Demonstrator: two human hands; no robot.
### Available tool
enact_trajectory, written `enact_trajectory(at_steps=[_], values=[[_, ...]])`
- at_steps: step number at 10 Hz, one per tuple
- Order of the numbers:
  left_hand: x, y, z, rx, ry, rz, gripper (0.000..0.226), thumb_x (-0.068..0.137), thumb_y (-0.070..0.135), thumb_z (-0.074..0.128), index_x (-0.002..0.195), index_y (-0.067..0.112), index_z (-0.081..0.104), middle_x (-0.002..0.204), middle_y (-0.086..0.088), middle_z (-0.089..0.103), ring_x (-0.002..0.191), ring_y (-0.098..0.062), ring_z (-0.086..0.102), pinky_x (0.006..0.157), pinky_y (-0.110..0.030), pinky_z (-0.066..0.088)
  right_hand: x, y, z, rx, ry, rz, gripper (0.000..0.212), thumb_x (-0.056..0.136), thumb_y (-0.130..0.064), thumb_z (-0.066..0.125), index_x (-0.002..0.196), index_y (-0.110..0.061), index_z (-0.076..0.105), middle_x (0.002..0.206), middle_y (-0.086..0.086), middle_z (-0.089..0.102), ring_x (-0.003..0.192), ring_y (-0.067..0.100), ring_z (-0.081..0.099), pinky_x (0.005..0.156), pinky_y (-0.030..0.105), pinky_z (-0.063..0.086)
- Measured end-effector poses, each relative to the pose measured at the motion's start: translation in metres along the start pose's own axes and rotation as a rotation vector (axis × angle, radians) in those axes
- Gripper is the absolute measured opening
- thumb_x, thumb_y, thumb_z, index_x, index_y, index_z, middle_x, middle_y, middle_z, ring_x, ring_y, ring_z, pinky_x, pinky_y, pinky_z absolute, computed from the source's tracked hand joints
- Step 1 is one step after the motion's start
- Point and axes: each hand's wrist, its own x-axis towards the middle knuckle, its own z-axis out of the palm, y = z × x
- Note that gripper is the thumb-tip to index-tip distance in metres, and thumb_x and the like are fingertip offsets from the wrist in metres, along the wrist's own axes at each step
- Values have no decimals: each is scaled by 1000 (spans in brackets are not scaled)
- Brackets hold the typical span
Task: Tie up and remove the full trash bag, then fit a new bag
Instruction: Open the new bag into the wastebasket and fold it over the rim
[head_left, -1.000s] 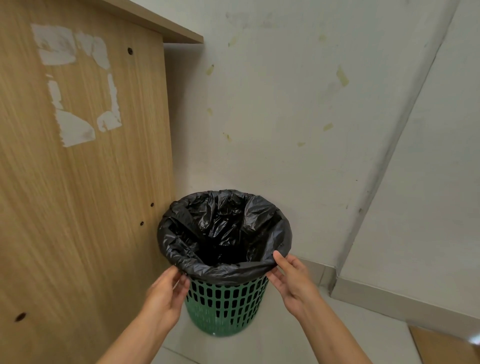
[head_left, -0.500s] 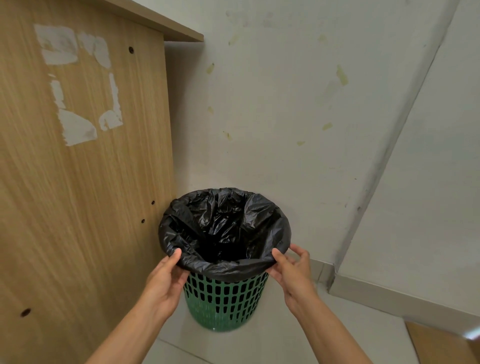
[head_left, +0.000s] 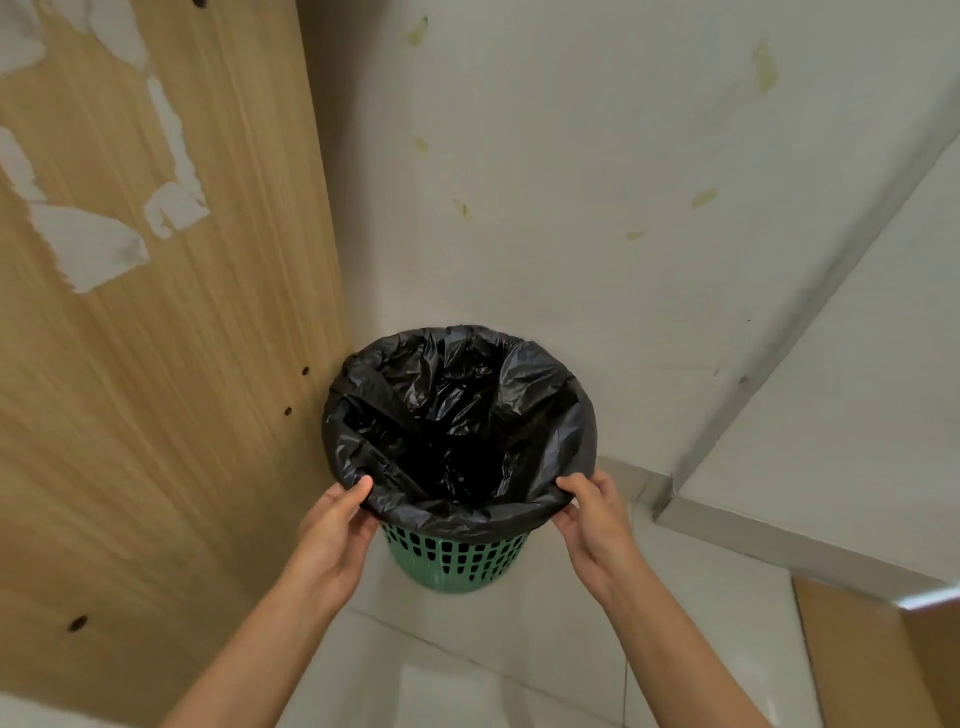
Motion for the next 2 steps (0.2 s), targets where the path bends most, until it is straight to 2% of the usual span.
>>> enact_trajectory(at_steps=[1, 2], values=[[-11, 14, 14, 59, 177, -53, 45, 93, -2, 52, 136, 4, 40, 130, -16, 55, 110, -23, 59, 94, -33, 48, -12, -10, 15, -165, 160, 10, 44, 90, 5, 51, 124, -18, 35, 102, 15, 62, 83, 20, 62, 75, 34, 55], [-29, 30, 33, 168, 298, -145, 59, 96, 7, 50, 148, 12, 23, 146, -12, 42, 132, -27, 44, 107, -39, 38, -28, -21, 24, -318, 261, 93, 53, 92, -4, 58, 133, -22, 28, 109, 14, 61, 94, 24, 63, 83, 37, 53]])
